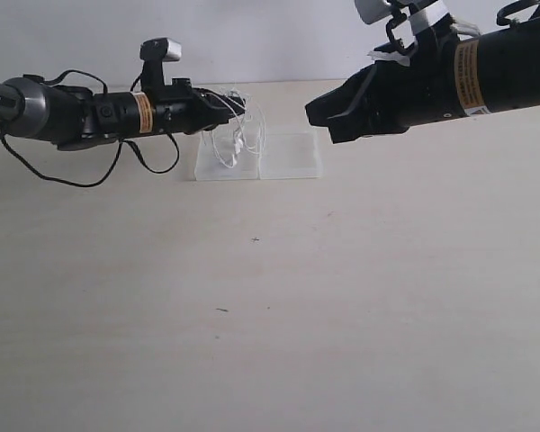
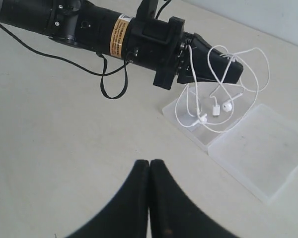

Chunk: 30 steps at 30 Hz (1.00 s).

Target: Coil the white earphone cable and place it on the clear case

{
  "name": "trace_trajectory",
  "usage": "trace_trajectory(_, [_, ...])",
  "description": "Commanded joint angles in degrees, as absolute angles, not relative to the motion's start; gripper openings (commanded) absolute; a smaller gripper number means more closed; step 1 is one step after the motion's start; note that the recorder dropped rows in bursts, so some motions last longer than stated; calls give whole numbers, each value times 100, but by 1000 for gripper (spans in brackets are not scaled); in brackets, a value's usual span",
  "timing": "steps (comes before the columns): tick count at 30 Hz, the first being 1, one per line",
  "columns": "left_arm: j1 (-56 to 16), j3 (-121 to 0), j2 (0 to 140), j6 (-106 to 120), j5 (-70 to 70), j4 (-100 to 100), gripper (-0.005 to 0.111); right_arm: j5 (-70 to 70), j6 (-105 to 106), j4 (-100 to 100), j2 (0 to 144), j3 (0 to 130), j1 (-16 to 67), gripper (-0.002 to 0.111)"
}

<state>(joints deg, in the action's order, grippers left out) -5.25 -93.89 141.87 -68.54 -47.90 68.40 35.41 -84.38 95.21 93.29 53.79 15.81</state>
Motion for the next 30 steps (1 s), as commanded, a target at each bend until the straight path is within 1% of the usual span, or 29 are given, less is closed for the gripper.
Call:
trace_trajectory(1, [-525,-9415,14189,-6936,-4455,7111,0,3617,-8380,9461,9263,5354,1564,0])
trace_trajectory(7, [-538,-9415,14189,-7058,-4552,7324,0,3673,-8367,9461,9263,5354,1564,0])
trace_trajectory(19, [-538,-9415,13988,-7309,-5195,7520,0,3689,-8367,9461,9263,5354,1564,0])
trace_trajectory(26, [-538,-9415,13947,-7380,-5195,7752,0,3687,-8367,9450,9275,5354,1564,0])
trace_trajectory(30, [-538,-9556,13935,-7380,-4851,7796,0,3687,-8367,9450,9275,5354,1564,0])
